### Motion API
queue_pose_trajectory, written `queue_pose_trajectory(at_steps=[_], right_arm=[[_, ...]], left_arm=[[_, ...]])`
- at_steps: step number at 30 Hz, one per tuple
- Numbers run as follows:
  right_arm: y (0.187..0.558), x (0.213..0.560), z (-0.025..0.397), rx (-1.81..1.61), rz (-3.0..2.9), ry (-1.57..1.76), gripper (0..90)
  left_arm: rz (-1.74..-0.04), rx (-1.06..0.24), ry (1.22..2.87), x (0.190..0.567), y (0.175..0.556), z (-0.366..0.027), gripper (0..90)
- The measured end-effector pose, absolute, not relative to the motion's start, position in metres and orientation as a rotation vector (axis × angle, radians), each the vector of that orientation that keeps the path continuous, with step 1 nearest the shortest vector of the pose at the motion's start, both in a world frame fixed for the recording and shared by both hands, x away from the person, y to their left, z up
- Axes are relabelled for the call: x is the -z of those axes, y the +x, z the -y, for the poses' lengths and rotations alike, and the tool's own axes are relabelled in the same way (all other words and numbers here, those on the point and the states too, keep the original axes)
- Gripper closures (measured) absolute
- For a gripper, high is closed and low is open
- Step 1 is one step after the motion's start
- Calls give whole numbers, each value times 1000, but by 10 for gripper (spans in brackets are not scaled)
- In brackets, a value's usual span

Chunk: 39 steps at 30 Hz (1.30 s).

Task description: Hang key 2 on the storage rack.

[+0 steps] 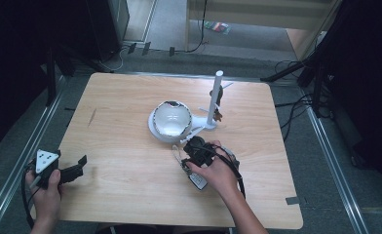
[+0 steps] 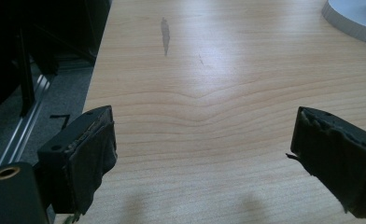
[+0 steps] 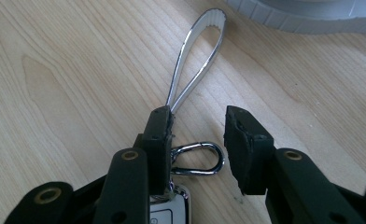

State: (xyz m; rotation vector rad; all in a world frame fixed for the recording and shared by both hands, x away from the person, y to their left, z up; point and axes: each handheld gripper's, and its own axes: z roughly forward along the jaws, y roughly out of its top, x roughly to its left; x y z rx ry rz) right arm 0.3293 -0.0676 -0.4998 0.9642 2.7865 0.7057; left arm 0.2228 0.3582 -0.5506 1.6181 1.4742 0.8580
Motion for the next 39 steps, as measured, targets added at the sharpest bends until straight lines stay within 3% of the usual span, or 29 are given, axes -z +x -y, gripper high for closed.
queue_pose_trajectory(at_steps=[17, 32, 39], right_arm=[[323, 511, 55, -678, -2841, 960, 645], [320, 516, 52, -672, -2835, 966, 822], [318, 513, 54, -678, -2815, 971, 828]], left_arm=[[-1475, -857, 1617, 551, 223, -358, 70], [-1476, -858, 1618, 551, 223, -358, 70], [-1476, -857, 1619, 551, 223, -358, 70]])
